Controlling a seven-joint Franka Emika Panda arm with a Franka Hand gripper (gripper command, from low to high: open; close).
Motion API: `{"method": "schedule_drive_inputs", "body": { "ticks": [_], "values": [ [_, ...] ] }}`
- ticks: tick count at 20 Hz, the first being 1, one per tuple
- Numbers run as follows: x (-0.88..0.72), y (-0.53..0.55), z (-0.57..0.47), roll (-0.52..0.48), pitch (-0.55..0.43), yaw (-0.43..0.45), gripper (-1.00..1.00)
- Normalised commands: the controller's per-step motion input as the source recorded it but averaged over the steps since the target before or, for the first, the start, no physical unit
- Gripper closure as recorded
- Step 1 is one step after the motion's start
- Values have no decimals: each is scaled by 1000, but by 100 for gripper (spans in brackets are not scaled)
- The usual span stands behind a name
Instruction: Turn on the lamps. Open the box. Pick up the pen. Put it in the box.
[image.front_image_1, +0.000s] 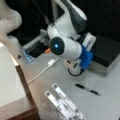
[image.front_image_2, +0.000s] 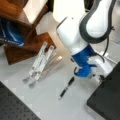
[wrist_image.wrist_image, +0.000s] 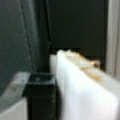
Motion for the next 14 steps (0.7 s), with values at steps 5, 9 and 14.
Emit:
{"method": "schedule_drive_inputs", "body": {
  "ticks": [5, 9, 14],
  "values": [
    [265, 23, 274, -164, -28, 129, 100],
    [289, 99, 238, -175, -16, 199, 100],
    [352, 189, 273, -150, 13, 192, 100]
  ]
}}
